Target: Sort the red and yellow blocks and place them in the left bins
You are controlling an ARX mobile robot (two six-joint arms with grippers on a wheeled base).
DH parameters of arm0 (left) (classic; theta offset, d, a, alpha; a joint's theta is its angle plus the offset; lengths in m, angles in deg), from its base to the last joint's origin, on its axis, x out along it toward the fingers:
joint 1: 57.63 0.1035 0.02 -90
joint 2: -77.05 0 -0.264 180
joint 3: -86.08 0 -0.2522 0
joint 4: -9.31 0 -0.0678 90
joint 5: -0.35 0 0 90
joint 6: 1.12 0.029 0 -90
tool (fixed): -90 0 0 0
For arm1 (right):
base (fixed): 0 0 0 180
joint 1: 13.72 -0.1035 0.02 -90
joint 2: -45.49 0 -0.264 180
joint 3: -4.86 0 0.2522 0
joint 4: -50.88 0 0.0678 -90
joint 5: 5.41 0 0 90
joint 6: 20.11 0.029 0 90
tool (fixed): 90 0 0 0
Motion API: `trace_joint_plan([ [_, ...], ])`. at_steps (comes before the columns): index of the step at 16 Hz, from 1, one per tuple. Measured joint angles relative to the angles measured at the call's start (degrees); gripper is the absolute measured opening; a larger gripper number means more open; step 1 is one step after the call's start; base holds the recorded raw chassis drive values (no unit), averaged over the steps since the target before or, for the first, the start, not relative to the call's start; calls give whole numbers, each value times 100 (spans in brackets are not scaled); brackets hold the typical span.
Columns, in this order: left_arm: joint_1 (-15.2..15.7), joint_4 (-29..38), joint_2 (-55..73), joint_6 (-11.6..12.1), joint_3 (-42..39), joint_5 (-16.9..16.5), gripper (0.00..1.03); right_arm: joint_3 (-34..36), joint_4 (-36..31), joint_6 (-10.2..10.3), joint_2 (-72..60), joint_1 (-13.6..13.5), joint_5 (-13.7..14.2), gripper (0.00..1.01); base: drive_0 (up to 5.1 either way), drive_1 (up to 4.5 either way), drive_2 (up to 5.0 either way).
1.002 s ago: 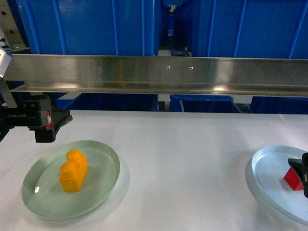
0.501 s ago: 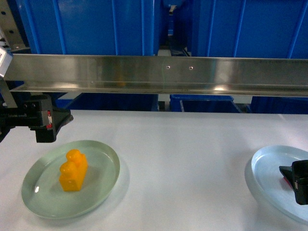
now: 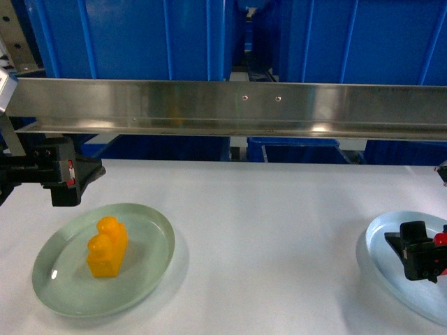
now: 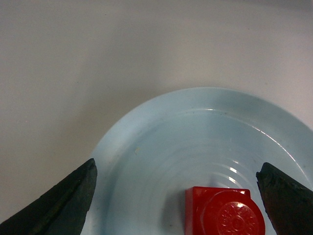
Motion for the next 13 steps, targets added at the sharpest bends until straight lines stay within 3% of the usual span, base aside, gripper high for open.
trace_joint_plan([
  [2, 0, 2, 0, 0, 0, 0, 98, 2, -13, 59, -151, 52, -13, 83, 0, 0, 0],
  [7, 0, 0, 0, 0, 0, 4, 98, 170, -328, 188, -424, 192, 107, 34, 0, 0, 0],
  [10, 0, 0, 0, 0, 0, 4, 98, 262, -483, 323, -420, 153, -37, 30, 0, 0, 0],
  [13, 0, 0, 0, -2, 0, 2, 98, 435, -533, 356, -317, 105, -9, 30, 0, 0, 0],
])
